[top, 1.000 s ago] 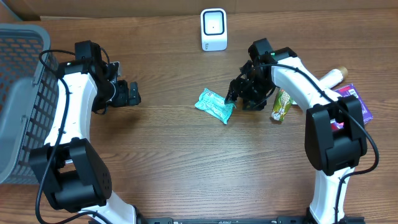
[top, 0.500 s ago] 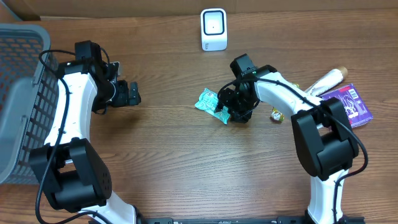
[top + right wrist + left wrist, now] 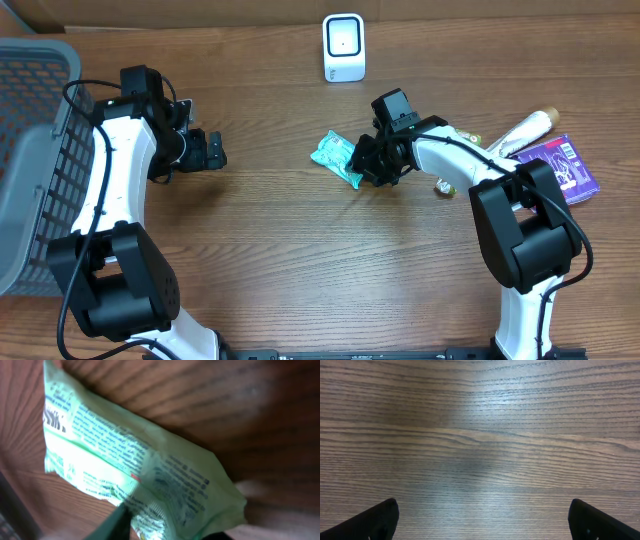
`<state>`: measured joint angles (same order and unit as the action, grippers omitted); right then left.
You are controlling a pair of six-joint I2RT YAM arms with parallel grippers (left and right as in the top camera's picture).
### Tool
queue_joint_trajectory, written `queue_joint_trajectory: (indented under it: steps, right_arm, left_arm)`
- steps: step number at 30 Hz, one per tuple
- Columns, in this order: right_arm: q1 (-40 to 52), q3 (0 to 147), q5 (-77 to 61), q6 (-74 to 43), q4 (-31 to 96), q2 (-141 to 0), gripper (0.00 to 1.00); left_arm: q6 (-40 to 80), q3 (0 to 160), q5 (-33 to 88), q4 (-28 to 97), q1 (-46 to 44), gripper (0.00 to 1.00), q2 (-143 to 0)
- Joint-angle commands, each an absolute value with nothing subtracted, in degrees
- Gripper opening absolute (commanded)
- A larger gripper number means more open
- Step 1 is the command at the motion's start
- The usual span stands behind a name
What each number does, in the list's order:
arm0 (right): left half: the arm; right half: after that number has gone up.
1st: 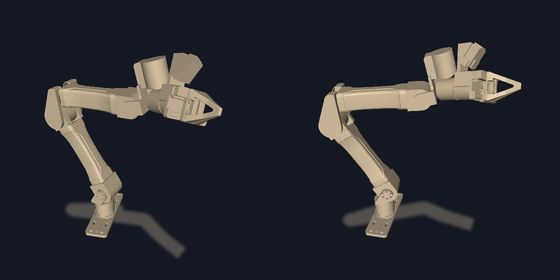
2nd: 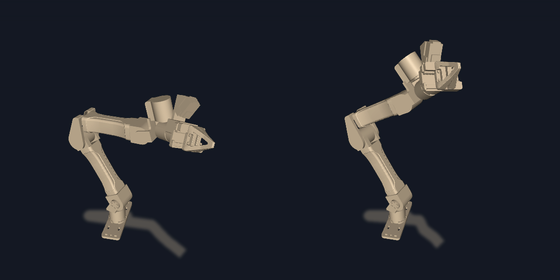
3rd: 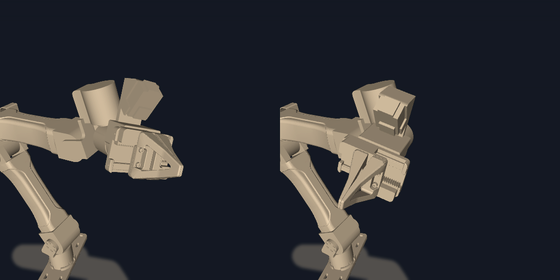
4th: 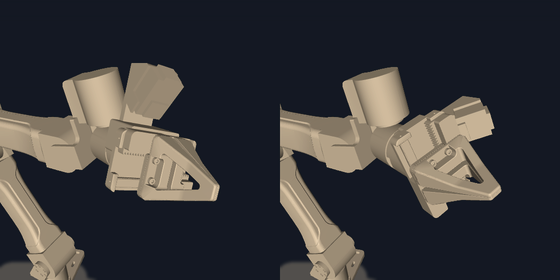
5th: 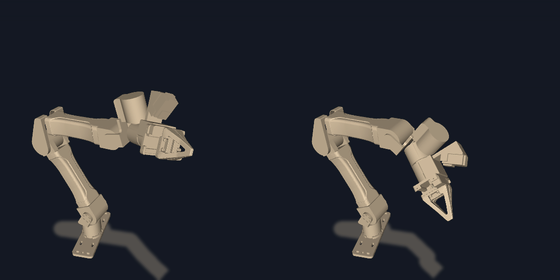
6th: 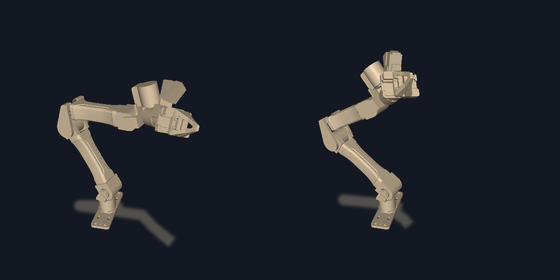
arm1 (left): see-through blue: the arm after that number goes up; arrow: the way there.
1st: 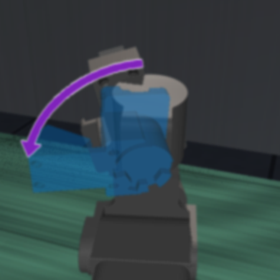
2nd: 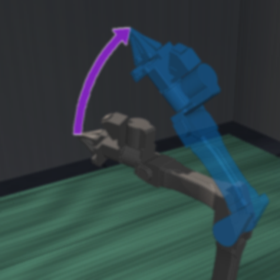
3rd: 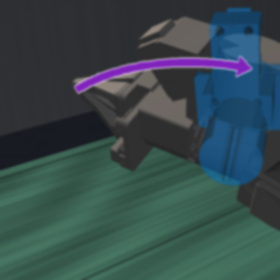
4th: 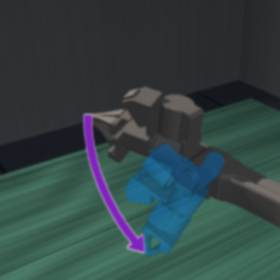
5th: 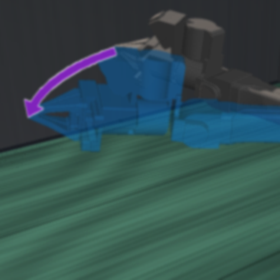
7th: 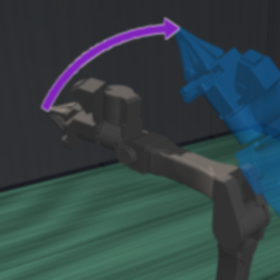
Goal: Scan the item barcode
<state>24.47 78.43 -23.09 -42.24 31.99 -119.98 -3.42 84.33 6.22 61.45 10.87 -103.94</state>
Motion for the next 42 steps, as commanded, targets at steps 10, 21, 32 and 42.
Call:
queue_joint_trajectory:
  steps: [10, 21, 32, 42]
  right_arm:
    - [22.0, 77.0, -22.4, -28.2, 29.2, -119.8, 0.04]
    - [17.5, 77.0, -34.6, -1.1, 34.4, -96.7, 0.04]
    - [17.6, 77.0, -26.9, 0.2, 37.6, -82.0, 0.04]
    - [19.5, 86.2, -2.7, -4.4, 38.2, -83.9, 0.04]
  left_arm:
    - [-4.5, 84.1, 6.2, 61.4, 10.5, 1.0, -102.8]
    - [-4.5, 84.1, 6.2, 61.4, 10.5, 1.0, -102.8]
    - [-4.5, 84.1, 6.2, 61.4, 10.5, 1.0, -102.8]
    - [-4.5, 84.1, 6.2, 61.4, 10.5, 1.0, -102.8]
